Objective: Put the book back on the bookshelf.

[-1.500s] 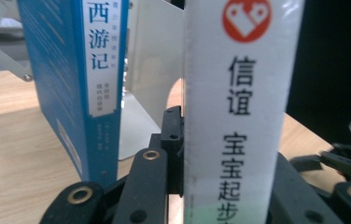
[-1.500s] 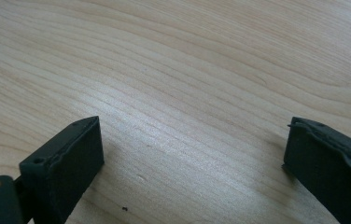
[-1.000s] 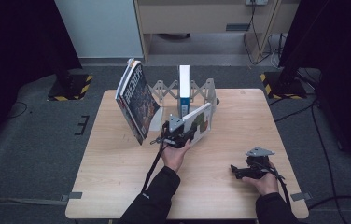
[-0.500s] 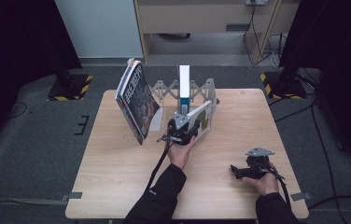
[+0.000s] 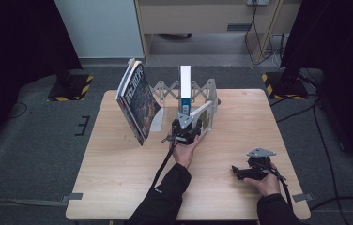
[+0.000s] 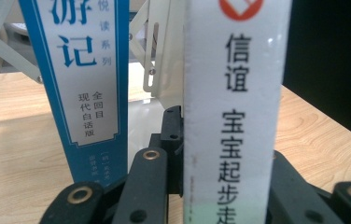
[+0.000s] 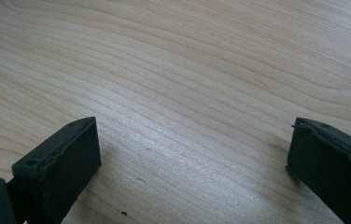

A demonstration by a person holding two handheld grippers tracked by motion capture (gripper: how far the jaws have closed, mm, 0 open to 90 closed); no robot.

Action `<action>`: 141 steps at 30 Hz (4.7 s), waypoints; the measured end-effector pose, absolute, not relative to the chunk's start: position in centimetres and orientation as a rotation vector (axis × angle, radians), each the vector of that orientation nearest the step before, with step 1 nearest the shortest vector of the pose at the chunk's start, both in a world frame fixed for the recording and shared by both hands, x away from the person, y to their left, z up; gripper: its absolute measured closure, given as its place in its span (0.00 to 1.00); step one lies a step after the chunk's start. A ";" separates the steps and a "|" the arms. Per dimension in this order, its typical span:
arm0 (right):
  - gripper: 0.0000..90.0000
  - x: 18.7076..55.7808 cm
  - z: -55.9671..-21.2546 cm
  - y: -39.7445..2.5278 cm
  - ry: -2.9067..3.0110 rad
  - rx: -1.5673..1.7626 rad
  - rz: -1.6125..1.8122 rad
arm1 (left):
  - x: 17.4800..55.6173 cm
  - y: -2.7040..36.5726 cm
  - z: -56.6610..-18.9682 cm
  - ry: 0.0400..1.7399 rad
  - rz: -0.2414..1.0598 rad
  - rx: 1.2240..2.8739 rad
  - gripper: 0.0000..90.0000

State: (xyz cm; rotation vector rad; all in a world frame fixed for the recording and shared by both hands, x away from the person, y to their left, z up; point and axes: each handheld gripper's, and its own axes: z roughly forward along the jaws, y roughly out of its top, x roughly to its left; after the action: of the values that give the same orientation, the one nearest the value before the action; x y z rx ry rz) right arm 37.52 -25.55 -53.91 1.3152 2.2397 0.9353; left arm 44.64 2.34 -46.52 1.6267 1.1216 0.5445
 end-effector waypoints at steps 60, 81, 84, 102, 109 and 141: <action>0.03 37.6 -53.9 -25.5 2.237 1.314 0.935 | 41.3 3.0 -49.8 1.062 0.584 1.681 0.80; 0.03 37.6 -53.9 -25.5 2.236 1.314 0.934 | 41.4 3.0 -50.2 0.989 0.475 1.703 0.74; 0.03 37.6 -53.9 -25.5 2.236 1.316 0.934 | 41.2 3.2 -50.1 0.972 0.469 1.720 0.76; 0.03 37.6 -53.9 -25.5 2.235 1.314 0.934 | 44.2 0.5 -49.2 0.962 0.441 1.781 0.73; 0.03 37.6 -53.9 -25.5 2.235 1.315 0.934 | 45.7 -0.3 -49.2 0.972 0.460 1.784 0.73; 0.03 37.6 -53.9 -25.5 2.236 1.317 0.934 | 45.6 -0.1 -48.5 0.892 0.471 1.829 0.60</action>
State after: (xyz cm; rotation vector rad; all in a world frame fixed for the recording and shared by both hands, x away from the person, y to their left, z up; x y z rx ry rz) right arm 37.56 -25.49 -53.91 1.3170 2.2356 0.9336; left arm 45.63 -0.13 -48.52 1.8291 0.8916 0.4714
